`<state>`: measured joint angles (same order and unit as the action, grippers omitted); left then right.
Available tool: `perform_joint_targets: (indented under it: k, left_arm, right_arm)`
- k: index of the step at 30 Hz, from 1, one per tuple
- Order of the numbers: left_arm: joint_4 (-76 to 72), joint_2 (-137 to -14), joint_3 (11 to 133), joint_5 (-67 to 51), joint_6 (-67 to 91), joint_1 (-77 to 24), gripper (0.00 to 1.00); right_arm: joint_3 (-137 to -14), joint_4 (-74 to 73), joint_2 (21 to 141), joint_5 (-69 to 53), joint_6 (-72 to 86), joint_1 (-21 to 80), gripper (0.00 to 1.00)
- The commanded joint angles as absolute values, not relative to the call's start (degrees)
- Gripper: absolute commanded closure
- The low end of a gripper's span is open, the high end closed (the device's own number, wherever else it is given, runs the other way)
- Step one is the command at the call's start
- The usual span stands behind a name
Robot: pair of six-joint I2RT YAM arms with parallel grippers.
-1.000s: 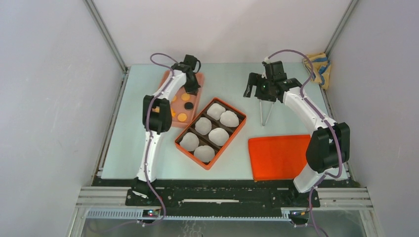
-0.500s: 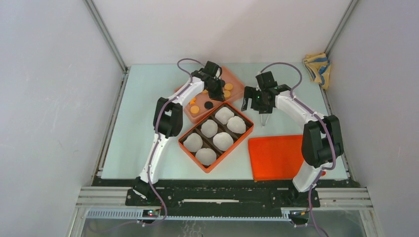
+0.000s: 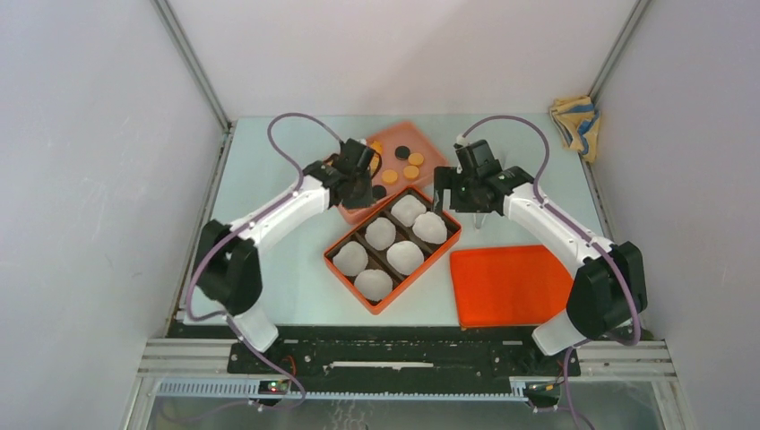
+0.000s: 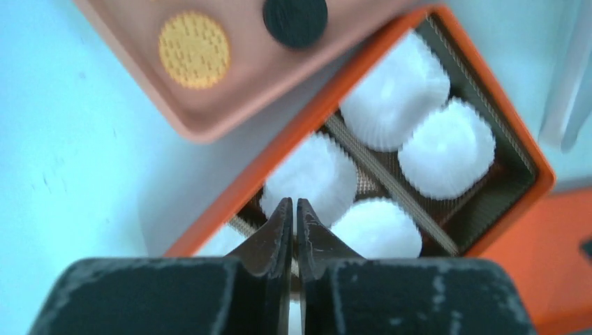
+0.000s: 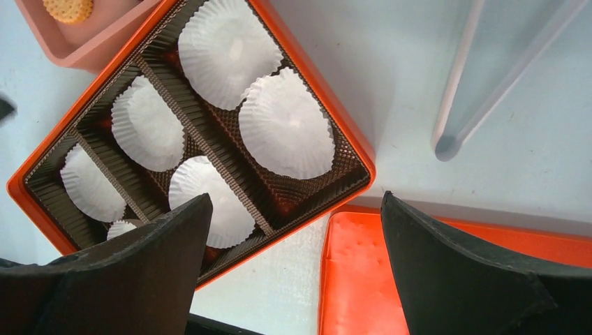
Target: Pack the cookies
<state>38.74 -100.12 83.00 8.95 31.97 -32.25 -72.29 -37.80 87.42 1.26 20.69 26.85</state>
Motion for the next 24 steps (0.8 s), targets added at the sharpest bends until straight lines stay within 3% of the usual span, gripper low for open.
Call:
perform_joint_targets:
  k: [1,6,12,24]
  left_arm:
    - [38.39,-94.93,69.34,10.80,38.38,-36.07,0.92]
    - [35.80,-93.32,58.45,10.63,44.70,-38.84,0.98]
    - [39.12,-91.93,58.05,19.35,47.36,-38.29,0.99]
    - [37.12,-89.04,49.01,21.01,45.63,-23.98,0.98]
  right_arm:
    - [-72.69,-37.18,86.40,1.94,19.93,26.11,0.01]
    - [-72.69,-37.67,86.26,0.95,19.89,26.15,0.01]
    - [-71.76,-38.33,84.95,1.33,19.78,26.49,0.01]
    - [-71.37,-36.33,86.51,0.62,21.38,24.55,0.01]
